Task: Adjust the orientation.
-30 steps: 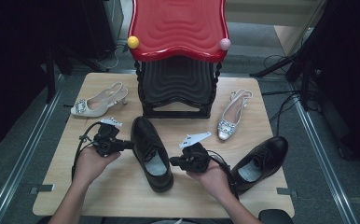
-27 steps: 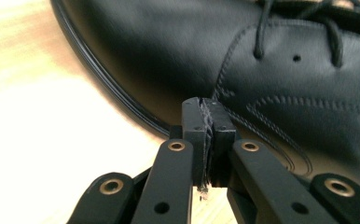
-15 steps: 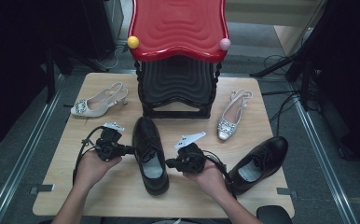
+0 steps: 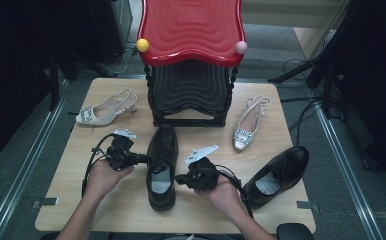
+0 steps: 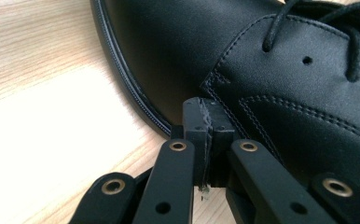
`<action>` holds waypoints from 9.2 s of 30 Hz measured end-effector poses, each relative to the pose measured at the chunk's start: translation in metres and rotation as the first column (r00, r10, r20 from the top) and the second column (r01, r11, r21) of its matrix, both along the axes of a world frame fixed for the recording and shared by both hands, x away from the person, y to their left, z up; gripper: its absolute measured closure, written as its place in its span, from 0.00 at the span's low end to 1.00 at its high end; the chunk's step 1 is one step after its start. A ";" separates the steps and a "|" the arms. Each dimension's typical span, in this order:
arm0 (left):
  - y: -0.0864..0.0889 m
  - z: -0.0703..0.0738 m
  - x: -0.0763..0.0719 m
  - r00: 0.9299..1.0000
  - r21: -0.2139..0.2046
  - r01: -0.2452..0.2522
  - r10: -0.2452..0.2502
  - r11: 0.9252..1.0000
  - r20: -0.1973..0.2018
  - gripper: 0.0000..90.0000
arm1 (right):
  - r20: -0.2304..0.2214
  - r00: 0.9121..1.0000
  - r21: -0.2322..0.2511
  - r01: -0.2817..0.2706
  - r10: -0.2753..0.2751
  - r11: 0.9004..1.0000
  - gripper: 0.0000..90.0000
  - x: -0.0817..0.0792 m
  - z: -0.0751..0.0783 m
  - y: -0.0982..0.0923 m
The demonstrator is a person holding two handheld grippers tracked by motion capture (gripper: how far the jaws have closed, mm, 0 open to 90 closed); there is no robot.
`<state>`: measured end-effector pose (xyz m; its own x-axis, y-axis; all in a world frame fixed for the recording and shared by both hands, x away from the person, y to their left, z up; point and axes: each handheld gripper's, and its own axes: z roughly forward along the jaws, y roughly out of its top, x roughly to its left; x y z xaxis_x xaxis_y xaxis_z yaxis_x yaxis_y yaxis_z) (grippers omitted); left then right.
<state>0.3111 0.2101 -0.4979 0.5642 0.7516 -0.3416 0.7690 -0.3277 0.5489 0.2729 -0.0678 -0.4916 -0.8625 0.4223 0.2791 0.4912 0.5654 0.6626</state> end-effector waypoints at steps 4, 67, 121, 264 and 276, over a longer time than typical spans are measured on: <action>0.004 0.003 0.002 1.000 0.017 0.006 -0.006 1.000 0.013 0.92 | 0.001 1.000 0.010 0.009 -0.009 1.000 0.99 0.001 0.002 -0.003; -0.022 0.034 0.034 0.992 -0.064 0.119 -0.117 0.991 0.040 0.42 | 0.009 0.890 -0.098 0.455 -0.457 0.885 1.00 -0.031 0.030 -0.214; 0.013 0.028 0.004 0.997 -0.016 0.014 -0.013 1.000 0.074 0.43 | -0.069 0.985 -0.073 0.151 -0.156 0.986 1.00 -0.007 0.011 -0.083; 0.011 0.019 0.020 0.998 -0.018 0.017 -0.016 1.000 0.065 0.44 | 0.005 0.929 -0.049 0.369 -0.369 0.928 1.00 -0.010 0.009 -0.132; 0.011 0.020 0.024 0.998 -0.024 0.015 -0.014 1.000 0.069 0.45 | -0.054 0.959 -0.086 0.275 -0.280 0.958 1.00 -0.029 -0.001 -0.124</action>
